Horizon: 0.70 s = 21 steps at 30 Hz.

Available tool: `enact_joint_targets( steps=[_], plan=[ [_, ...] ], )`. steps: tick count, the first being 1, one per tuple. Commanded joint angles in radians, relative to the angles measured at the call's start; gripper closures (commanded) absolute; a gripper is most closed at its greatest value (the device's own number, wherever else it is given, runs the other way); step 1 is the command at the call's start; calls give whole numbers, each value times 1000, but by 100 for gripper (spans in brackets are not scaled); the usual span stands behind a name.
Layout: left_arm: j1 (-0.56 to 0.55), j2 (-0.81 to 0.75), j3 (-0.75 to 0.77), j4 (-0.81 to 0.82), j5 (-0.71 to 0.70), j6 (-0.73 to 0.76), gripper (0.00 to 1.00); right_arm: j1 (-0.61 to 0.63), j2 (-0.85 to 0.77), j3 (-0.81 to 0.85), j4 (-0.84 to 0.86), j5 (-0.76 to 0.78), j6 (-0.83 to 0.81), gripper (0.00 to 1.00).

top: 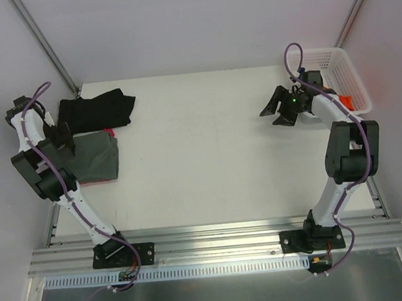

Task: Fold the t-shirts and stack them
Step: Put the neatly folded tshirt into the corner of the board with the left arm

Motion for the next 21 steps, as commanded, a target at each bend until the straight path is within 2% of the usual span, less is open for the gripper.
enact_joint_targets(
  steps=[1, 6, 12, 18, 19, 20, 21],
  plan=[
    [-22, -33, 38, 2, -48, -17, 1, 6, -65, 8, 6, 3, -24, 28],
    [-138, -149, 38, 15, -48, -39, 1, 6, -96, 21, 2, 9, -61, 27],
    [-442, -278, 53, 64, -101, -53, 1, 5, -165, 66, -75, 62, -220, 24],
    [-692, -326, 137, 81, -79, -76, 1, 3, -235, 163, -285, 331, -262, 21],
    [-712, -326, 148, 82, -67, -83, 1, 3, -249, 169, -302, 357, -259, 19],
    [-729, -326, 172, 82, -47, -91, 1, 3, -262, 187, -339, 404, -256, 11],
    [-759, -322, 183, 87, -32, -103, 1, 3, -280, 202, -357, 426, -248, 10]
  ],
)
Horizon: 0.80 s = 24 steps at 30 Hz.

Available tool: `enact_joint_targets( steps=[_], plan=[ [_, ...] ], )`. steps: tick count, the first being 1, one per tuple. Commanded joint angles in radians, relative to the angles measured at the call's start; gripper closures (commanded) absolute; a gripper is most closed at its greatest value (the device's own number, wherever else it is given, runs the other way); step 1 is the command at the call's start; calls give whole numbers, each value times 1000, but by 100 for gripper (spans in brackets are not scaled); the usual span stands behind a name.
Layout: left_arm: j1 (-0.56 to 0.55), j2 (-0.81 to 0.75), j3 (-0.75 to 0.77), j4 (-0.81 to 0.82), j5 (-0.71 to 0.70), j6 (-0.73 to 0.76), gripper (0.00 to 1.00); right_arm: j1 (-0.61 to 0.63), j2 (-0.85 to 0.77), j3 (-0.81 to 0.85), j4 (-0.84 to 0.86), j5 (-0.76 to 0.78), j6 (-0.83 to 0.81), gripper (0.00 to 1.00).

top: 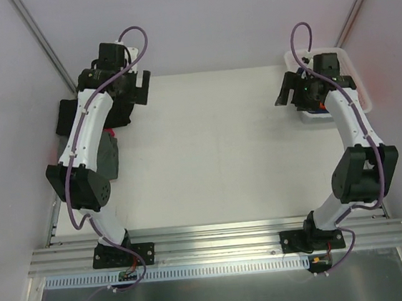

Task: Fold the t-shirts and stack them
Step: Put the neatly folded tshirt into the corner of the board with the left arm

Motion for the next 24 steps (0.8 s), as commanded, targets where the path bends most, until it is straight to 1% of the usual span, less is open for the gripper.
enact_joint_targets(
  steps=[1, 2, 4, 6, 7, 8, 10, 11, 14, 15, 20, 24],
  plan=[
    [-37, -29, 67, -3, 64, -51, 1, 2, -88, 83, -170, 173, -28, 9],
    [-44, -21, 94, -1, 82, -57, 1, 2, -91, 133, -197, 179, -31, 7],
    [-52, -6, 115, -1, 125, -80, 1, 2, -113, 169, -235, 197, -29, 5],
    [-60, 0, 118, -1, 122, -78, 1, 2, -151, 161, -229, 210, -32, 4],
    [-72, 2, 113, -1, 118, -75, 1, 2, -186, 155, -226, 210, -34, 0],
    [-77, 3, 101, 0, 112, -75, 1, 2, -203, 150, -224, 205, -32, 0],
    [-92, 0, 90, 0, 107, -68, 1, 2, -247, 131, -224, 194, -26, 0],
    [-100, -1, 81, 2, 109, -63, 1, 2, -264, 118, -226, 190, -22, 3],
    [-115, -8, 75, 5, 109, -55, 1, 2, -324, 62, -223, 173, -11, 3],
    [-120, -6, 75, 8, 81, -48, 1, 2, -340, 48, -220, 168, -11, 3],
    [-144, 0, 73, 16, 55, -29, 1, 2, -418, -38, -194, 162, -8, 3],
    [-158, 3, 70, 17, 66, -34, 1, -7, -456, -87, -159, 136, 11, 3]
  ],
)
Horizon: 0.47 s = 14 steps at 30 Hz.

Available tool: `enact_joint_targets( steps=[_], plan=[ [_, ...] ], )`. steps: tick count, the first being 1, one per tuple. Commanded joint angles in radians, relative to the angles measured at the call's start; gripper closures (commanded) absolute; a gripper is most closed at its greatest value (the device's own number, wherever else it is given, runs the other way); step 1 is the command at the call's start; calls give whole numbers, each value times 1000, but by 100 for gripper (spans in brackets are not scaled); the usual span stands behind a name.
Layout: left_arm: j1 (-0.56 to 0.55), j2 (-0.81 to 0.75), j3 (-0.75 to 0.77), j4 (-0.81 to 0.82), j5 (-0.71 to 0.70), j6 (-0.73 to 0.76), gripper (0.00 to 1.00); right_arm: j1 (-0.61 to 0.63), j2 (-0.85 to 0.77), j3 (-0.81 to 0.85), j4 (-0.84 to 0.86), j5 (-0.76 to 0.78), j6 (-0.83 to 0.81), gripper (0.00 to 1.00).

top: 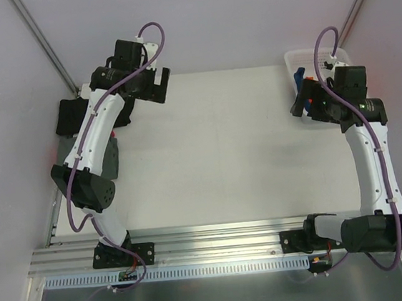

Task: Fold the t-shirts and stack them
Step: Put the neatly folded tshirt into the corner of the board with the left arm

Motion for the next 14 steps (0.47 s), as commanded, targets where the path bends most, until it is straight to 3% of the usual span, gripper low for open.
enact_joint_targets(
  steps=[1, 14],
  plan=[
    [-18, 0, -4, 14, -21, 8, 1, -8, -42, -18, 24, -28, 20, 3],
    [-58, 15, -7, 19, -77, 45, 1, -19, 24, -18, 30, -50, 49, 3]
  ],
)
